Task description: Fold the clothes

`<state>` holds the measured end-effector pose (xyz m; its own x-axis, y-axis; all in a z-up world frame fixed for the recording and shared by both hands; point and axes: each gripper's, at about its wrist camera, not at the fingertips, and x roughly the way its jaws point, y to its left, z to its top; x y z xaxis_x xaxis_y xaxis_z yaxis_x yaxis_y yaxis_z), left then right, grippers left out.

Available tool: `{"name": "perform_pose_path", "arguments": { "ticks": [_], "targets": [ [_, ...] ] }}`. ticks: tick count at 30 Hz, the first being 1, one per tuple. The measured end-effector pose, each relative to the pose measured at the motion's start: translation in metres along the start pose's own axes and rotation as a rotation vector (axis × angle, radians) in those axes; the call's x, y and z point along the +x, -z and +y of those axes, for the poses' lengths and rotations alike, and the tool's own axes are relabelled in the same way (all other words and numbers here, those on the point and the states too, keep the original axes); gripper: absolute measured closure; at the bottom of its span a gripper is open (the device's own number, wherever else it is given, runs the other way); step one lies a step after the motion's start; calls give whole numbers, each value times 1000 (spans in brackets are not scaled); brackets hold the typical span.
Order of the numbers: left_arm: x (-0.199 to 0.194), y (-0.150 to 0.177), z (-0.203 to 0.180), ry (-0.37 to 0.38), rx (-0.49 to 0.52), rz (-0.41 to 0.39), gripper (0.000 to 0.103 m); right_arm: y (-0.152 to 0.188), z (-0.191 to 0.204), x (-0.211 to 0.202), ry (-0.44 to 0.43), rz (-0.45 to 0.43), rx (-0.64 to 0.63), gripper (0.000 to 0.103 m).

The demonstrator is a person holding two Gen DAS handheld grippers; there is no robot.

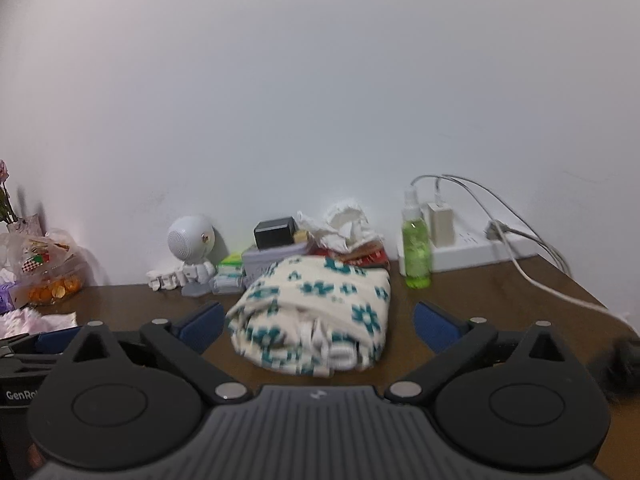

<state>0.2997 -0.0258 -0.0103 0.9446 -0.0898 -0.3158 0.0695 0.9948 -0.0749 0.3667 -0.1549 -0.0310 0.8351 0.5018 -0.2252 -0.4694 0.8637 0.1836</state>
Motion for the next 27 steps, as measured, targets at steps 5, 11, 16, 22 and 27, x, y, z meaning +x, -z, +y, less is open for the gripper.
{"name": "perform_pose_path", "arguments": {
  "ticks": [5, 11, 16, 22, 27],
  "targets": [
    [-43, 18, -3, 4, 48, 29, 0, 22, 24, -40, 141, 16, -79, 0],
    [-87, 39, -9, -60, 124, 15, 0, 46, 52, -74, 99, 133, -132, 0],
    [-128, 47, -9, -98, 111, -60, 0, 55, 62, -105, 62, 160, -116, 0],
    [-158, 53, -13, -90, 75, -69, 0, 60, 62, -142, 73, 111, -72, 0],
    [-174, 59, -16, -80, 44, -63, 0, 70, 58, -163, 77, 123, -32, 0]
  ]
}}
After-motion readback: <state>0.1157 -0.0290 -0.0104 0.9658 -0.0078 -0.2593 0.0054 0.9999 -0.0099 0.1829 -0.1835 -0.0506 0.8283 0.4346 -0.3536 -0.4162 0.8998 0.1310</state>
